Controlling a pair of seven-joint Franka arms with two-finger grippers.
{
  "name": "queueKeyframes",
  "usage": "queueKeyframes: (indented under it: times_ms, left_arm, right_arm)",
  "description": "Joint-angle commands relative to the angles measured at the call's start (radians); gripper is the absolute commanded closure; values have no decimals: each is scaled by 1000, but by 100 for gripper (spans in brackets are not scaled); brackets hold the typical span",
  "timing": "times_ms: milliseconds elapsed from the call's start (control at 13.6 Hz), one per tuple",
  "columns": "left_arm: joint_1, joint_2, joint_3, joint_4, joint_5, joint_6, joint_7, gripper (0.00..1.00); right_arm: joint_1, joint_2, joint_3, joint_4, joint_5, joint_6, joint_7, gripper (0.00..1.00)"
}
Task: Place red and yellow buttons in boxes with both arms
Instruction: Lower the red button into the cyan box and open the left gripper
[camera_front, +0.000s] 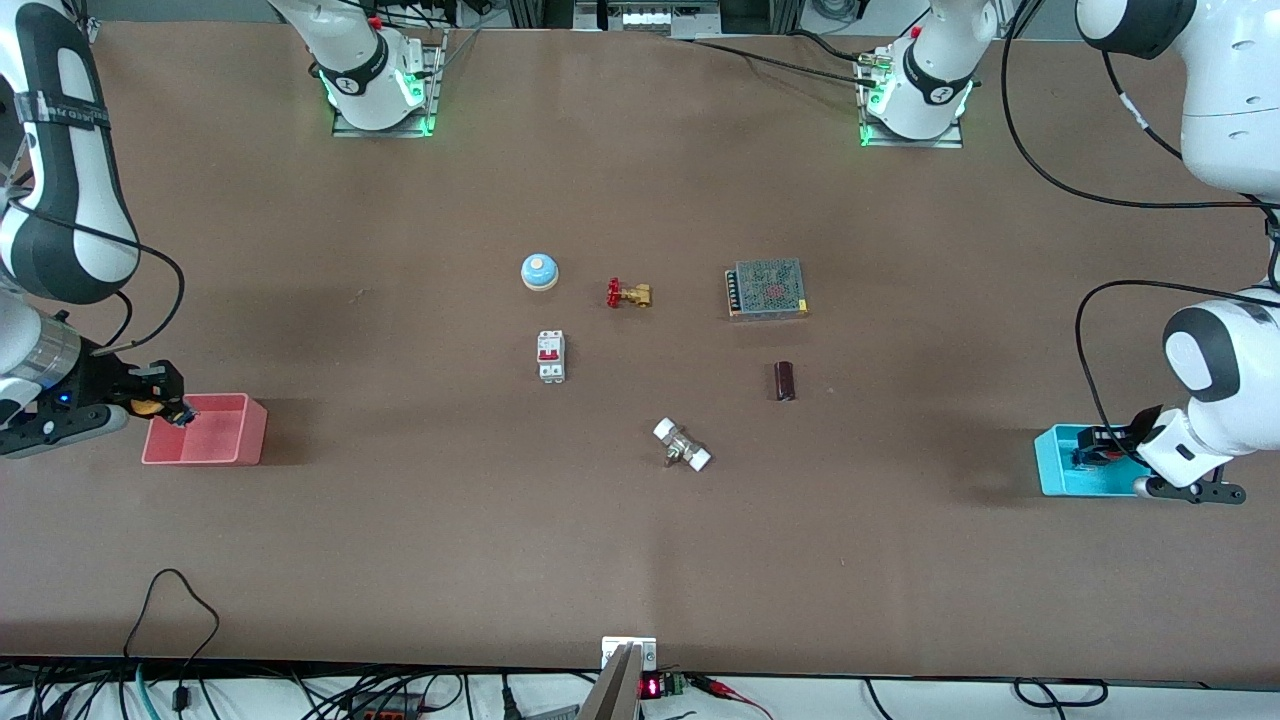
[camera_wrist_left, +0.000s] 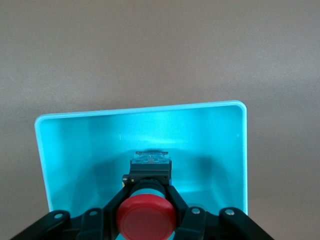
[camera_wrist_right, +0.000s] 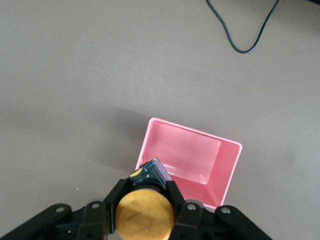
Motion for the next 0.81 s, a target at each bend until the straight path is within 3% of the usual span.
queueKeyframes:
  times_ms: [0, 367, 513, 733]
  left_arm:
    - [12, 21, -9, 30, -20, -1, 32, 60]
    - [3, 24, -9, 30, -21, -1, 22, 27]
    - [3, 18, -9, 30, -21, -4, 20, 0]
    - [4, -33, -11, 14, -36, -11, 18, 0]
  right_arm:
    - [-20, 50, 15, -5, 8, 105, -33, 79]
    - [-40, 113, 15, -10, 13, 182, -79, 78]
    - [-49, 143, 15, -20, 13, 228, -81, 78]
    - [-57, 157, 15, -36, 13, 236, -79, 78]
